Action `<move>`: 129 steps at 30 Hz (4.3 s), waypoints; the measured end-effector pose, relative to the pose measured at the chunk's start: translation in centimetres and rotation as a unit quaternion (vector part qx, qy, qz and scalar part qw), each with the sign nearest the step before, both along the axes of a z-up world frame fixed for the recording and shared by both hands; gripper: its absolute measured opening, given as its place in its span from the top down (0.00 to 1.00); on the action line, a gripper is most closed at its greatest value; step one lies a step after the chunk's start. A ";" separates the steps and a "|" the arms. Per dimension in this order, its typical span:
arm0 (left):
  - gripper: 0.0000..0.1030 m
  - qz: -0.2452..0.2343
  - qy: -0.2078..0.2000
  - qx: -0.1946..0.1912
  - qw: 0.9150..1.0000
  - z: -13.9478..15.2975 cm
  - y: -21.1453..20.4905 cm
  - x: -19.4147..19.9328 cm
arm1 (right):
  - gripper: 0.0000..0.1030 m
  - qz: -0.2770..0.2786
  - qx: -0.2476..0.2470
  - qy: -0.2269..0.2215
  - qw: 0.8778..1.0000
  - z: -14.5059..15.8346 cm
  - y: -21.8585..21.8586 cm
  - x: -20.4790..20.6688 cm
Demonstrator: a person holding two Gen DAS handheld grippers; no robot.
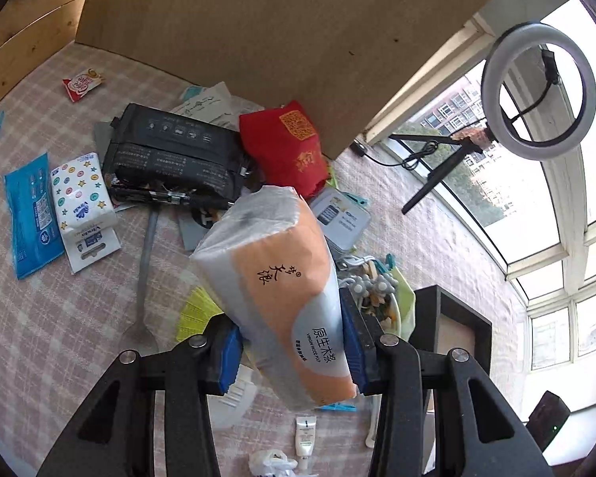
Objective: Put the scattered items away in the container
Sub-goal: 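Carry the tissue pack into the black tray and open the left gripper, then grasp the white massager roller handle with the right gripper, then lower the white roller into the tray and release it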
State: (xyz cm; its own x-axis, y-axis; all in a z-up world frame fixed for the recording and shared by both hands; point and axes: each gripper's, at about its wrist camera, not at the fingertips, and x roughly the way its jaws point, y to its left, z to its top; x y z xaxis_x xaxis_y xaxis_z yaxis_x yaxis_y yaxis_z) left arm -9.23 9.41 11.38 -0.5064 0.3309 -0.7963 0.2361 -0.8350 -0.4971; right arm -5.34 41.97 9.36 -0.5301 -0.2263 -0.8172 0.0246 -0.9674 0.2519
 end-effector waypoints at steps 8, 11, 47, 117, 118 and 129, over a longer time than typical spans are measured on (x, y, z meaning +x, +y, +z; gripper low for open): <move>0.61 -0.114 0.009 0.021 0.993 1.1 8.8 0.1 | 0.57 -0.065 0.030 0.010 0.997 0.9 4.7 2.6; 0.61 -0.158 0.013 0.022 0.987 1.4 12.6 0.2 | 0.57 -0.081 0.044 0.010 0.996 1.1 6.2 3.3; 0.43 -0.186 -0.034 0.007 0.982 -3.2 16.3 -3.7 | 0.57 0.011 -0.006 -0.008 1.000 -1.6 1.3 2.1; 0.58 -0.423 0.019 -0.051 0.904 4.4 38.5 0.0 | 0.83 -0.202 -0.008 0.058 0.978 4.6 14.1 8.2; 0.35 -0.423 0.023 -0.058 0.904 4.6 38.8 0.1 | 0.76 -0.212 -0.008 0.056 0.976 4.8 14.7 8.4; 0.34 -0.383 0.074 -0.118 0.913 6.1 32.3 0.4 | 0.47 -0.204 -0.019 0.071 0.976 5.7 14.9 8.9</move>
State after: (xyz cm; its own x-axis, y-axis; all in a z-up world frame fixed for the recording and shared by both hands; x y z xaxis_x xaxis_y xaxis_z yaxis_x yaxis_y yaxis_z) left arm -8.86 41.73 17.48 -0.3057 0.4615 -0.8328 -0.5170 -0.8149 -0.2619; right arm 3.53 56.86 15.10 -0.6891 -0.0019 -0.7247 -0.3231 -0.8943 0.3096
